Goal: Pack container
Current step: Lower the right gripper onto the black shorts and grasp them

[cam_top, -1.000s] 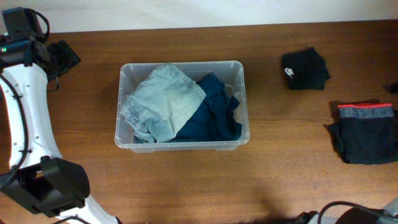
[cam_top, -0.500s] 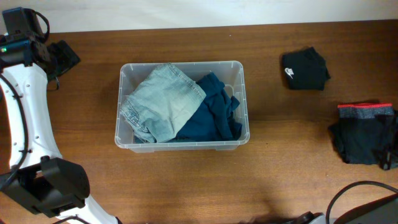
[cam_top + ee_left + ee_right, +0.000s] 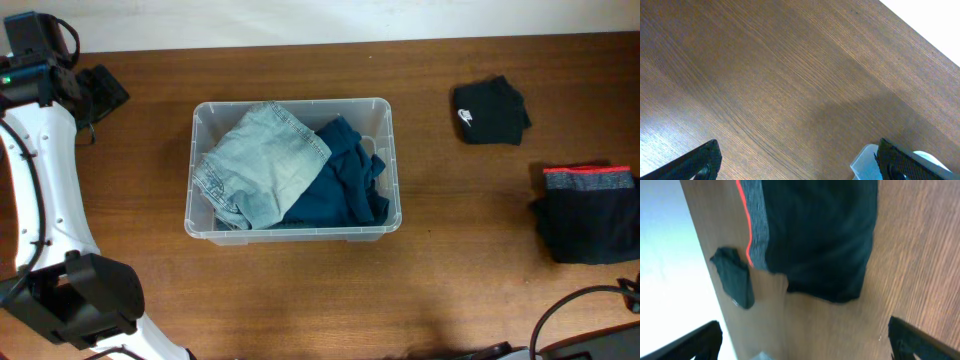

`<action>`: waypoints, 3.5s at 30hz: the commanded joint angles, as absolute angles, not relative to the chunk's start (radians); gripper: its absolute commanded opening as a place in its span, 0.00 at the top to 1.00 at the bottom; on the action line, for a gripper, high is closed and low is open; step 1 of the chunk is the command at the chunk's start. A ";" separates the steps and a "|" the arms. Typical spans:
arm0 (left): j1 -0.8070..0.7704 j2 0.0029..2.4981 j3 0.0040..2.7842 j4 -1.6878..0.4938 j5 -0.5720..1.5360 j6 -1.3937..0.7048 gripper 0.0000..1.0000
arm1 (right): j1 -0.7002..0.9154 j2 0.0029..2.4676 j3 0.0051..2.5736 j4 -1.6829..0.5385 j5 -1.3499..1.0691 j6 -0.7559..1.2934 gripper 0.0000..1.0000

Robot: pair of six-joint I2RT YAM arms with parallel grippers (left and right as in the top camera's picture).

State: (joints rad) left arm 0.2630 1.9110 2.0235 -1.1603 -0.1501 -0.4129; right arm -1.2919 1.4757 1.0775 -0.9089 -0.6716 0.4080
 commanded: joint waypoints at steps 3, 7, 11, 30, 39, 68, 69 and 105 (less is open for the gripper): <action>0.263 1.915 2.030 -1.161 -0.155 -0.426 0.01 | -1.317 1.473 0.989 -0.824 -0.689 0.364 0.01; 0.263 1.915 2.030 -1.161 -0.154 -0.426 0.01 | -1.317 1.473 0.919 -0.738 -0.698 0.363 0.02; 0.263 1.915 2.030 -1.161 -0.155 -0.426 0.00 | -1.317 1.473 0.854 -0.640 -0.727 0.363 0.01; 0.263 1.915 2.030 -1.161 -0.154 -0.426 0.01 | -1.317 1.591 0.800 -0.499 -0.723 0.373 0.01; 0.263 1.915 2.030 -1.161 -0.154 -0.426 0.01 | -1.317 1.681 0.800 -0.434 -0.757 0.321 0.01; 0.263 1.915 2.030 -1.161 -0.155 -0.426 0.01 | -1.214 1.914 0.800 -0.231 -0.716 0.333 0.01; 0.263 1.915 2.030 -1.161 -0.155 -0.426 0.00 | -1.204 1.916 0.800 -0.231 -0.694 0.334 0.02; 0.263 1.915 2.030 -1.161 -0.155 -0.426 0.01 | -1.131 2.090 0.800 -0.152 -0.522 0.350 0.10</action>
State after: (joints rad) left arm 0.2630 1.9110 2.0235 -1.1603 -0.1501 -0.4129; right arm -1.1530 1.8931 0.9009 -0.0978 -0.7841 0.3710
